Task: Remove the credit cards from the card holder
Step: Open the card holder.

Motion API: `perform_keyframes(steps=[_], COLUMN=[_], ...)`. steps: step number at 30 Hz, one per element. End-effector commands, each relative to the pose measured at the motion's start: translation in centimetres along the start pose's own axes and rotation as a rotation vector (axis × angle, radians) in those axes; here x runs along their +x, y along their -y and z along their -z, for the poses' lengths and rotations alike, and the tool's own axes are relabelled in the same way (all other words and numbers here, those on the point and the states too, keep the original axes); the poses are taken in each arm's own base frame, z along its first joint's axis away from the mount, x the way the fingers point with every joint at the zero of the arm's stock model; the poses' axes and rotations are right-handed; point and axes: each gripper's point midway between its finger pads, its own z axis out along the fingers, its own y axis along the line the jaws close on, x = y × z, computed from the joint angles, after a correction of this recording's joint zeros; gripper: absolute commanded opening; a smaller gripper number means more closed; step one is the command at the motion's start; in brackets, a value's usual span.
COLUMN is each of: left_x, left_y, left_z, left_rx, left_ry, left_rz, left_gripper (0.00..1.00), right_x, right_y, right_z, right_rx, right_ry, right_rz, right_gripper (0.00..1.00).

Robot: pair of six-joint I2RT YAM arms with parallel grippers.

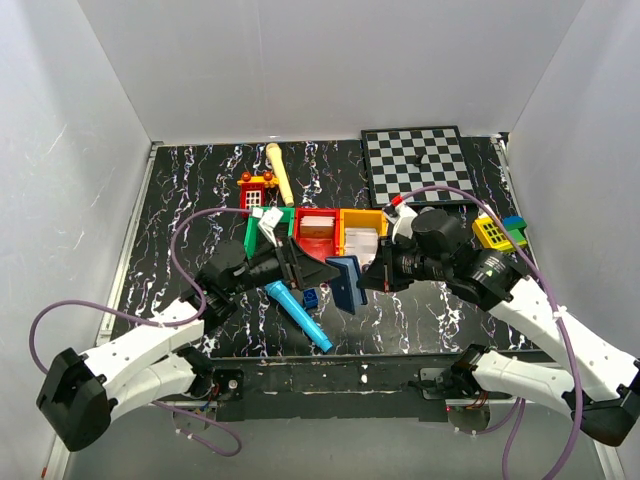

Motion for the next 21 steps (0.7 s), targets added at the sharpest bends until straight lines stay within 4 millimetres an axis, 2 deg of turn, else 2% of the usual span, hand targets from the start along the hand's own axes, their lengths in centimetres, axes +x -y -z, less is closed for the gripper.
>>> perform_keyframes(steps=[1,5,11,15,21], left_x=[0.0,0.6,0.6,0.3,1.2], left_y=[0.5,0.1,-0.7,-0.3,-0.2], left_z=[-1.5,-2.0,-1.5,-1.2,-2.3], left_rx=[-0.052,-0.072,-0.143,-0.145,-0.207], left_ry=[0.025,0.032,0.067,0.078,0.037], left_rz=[-0.029,-0.026,-0.056,-0.075,-0.129], left_gripper=[0.98,0.98,0.98,0.98,0.98], right_x=[-1.0,-0.9,-0.7,-0.6,-0.9], right_y=[0.2,1.0,2.4,2.7,3.2], right_z=[0.9,0.9,1.2,1.0,0.6], right_rx=[0.061,0.115,0.210,0.229,0.275], right_ry=[0.032,0.034,0.033,0.033,0.042], right_rz=[0.020,-0.012,-0.042,-0.061,-0.087], right_gripper=[0.01,0.01,0.01,0.01,0.01])
